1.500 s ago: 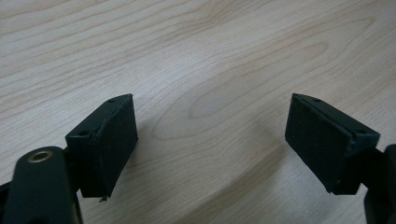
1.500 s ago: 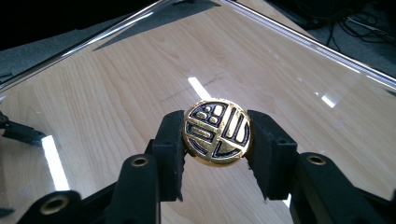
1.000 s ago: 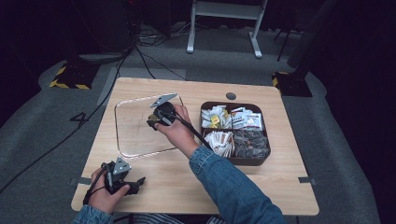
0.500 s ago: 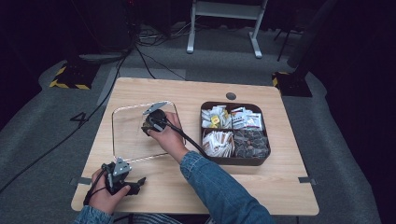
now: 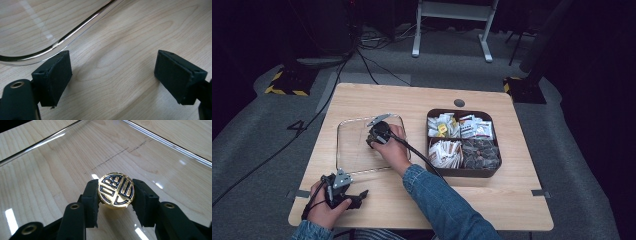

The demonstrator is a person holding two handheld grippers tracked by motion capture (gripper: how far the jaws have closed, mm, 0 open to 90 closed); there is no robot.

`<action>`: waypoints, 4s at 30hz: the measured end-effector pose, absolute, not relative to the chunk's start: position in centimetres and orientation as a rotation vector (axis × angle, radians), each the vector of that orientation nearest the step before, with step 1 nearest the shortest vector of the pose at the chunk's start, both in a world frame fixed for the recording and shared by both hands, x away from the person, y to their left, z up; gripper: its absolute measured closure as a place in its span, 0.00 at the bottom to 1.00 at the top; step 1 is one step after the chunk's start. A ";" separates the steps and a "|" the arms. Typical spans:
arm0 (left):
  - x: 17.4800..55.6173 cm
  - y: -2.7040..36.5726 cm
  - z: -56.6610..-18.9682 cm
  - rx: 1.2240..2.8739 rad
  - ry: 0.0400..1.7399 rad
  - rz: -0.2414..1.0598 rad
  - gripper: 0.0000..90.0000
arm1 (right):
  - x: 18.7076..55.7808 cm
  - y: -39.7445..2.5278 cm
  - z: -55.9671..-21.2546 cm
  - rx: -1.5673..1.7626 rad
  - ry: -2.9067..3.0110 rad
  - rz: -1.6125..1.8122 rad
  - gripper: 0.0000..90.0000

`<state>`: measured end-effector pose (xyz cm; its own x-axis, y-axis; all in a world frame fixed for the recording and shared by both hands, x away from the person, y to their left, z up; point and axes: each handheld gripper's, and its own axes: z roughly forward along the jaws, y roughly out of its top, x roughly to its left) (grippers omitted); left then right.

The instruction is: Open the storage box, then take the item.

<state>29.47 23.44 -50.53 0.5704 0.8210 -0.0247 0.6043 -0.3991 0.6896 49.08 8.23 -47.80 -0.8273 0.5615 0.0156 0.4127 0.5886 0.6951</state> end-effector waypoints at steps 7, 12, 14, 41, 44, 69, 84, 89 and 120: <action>29.5 23.4 -50.5 2.141 1.134 0.421 0.16 | 49.2 8.1 -48.1 0.825 2.601 1.045 0.65; 29.5 23.4 -50.5 2.140 1.135 0.421 0.16 | 49.2 8.1 -48.3 0.830 2.598 1.010 0.65; 29.5 23.4 -50.5 2.143 1.135 0.421 0.16 | 49.3 8.0 -48.5 0.820 2.595 0.995 0.65; 29.1 23.6 -50.6 2.144 1.122 0.410 0.16 | 47.7 7.2 -44.6 0.794 2.504 1.158 0.41; 29.1 23.6 -50.6 2.146 1.118 0.413 0.16 | 47.1 6.8 -43.9 0.798 2.496 1.177 0.41; 28.7 23.8 -50.5 2.156 1.102 0.405 0.16 | 45.7 -0.9 -37.9 0.787 2.443 1.220 0.41; 28.8 23.7 -50.5 2.155 1.104 0.404 0.16 | 45.1 -7.1 -37.0 0.858 2.412 1.178 0.41; 28.9 23.7 -50.5 2.153 1.103 0.399 0.16 | 44.8 -8.9 -37.2 0.876 2.415 1.164 0.42; 29.1 23.7 -50.5 2.158 1.095 0.403 0.16 | 43.5 -14.2 -43.2 0.972 2.608 1.003 0.57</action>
